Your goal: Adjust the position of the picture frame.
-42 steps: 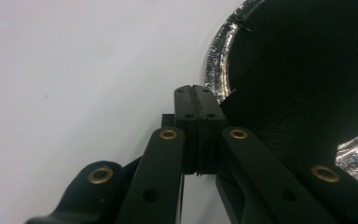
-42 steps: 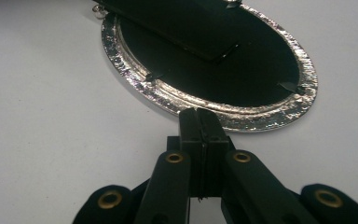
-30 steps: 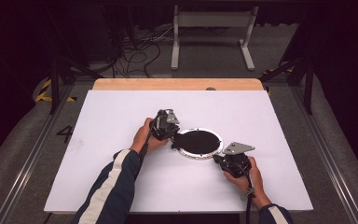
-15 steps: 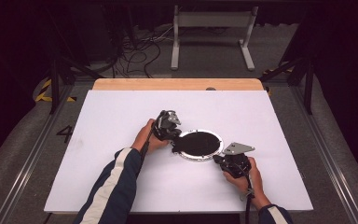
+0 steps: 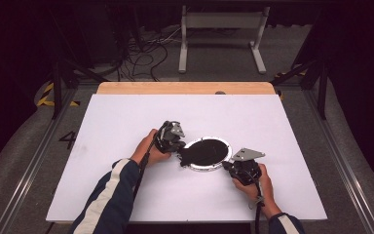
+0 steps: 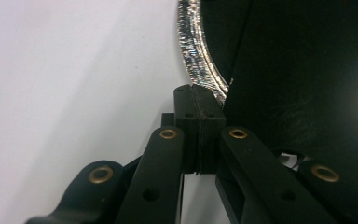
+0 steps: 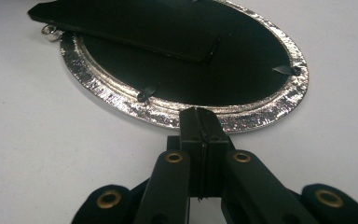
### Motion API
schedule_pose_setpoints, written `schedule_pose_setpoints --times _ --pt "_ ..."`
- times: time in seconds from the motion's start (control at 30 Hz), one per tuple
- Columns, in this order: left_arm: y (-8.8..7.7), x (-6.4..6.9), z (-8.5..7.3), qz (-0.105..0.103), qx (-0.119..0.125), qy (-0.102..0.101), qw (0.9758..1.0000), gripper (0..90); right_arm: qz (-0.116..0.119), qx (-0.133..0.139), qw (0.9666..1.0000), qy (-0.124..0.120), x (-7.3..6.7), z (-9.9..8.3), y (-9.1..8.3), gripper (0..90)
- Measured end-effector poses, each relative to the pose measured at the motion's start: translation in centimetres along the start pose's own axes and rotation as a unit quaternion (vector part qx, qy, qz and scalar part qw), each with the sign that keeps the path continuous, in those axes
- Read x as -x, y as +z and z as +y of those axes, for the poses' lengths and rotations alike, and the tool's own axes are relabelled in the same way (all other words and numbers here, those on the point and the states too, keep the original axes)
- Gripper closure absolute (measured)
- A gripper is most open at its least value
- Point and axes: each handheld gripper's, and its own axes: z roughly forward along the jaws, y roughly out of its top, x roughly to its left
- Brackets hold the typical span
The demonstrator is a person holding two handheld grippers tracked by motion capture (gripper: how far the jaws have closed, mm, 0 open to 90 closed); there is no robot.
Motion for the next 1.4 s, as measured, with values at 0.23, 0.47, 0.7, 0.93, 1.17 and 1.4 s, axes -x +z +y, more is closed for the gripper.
schedule_pose_setpoints --times 0.23,0.47,0.7,0.93,1.17,1.4 --pt "-1.0 1.4 -1.5 -0.01 0.012 0.004 0.9999 90.0 -0.004 -0.003 0.9999 0.011 0.2 0.5 0.5 90.0" --pt "-1.9 2.6 -3.3 -0.021 0.031 -0.012 0.9992 90.0 -0.009 -0.006 0.9999 0.011 0.1 1.1 1.1 90.0" --pt "-2.6 4.3 -4.5 -0.034 0.044 -0.019 0.9983 90.0 -0.013 -0.006 0.9999 0.007 0.0 1.6 1.6 90.0" --pt "-3.1 6.3 -5.1 -0.037 0.043 -0.006 0.9984 90.0 -0.018 -0.005 0.9998 0.001 -0.2 2.1 2.2 90.0" --pt "-3.6 7.1 -5.9 -0.044 0.05 -0.016 0.9977 89.9 0.002 -0.009 0.9999 -0.008 -0.9 1.4 1.2 89.1" --pt "-3.6 7.9 -6.0 -0.053 0.051 -0.009 0.9973 90.0 0.004 -0.012 0.9998 -0.013 -2.0 0.8 0.6 89.9"
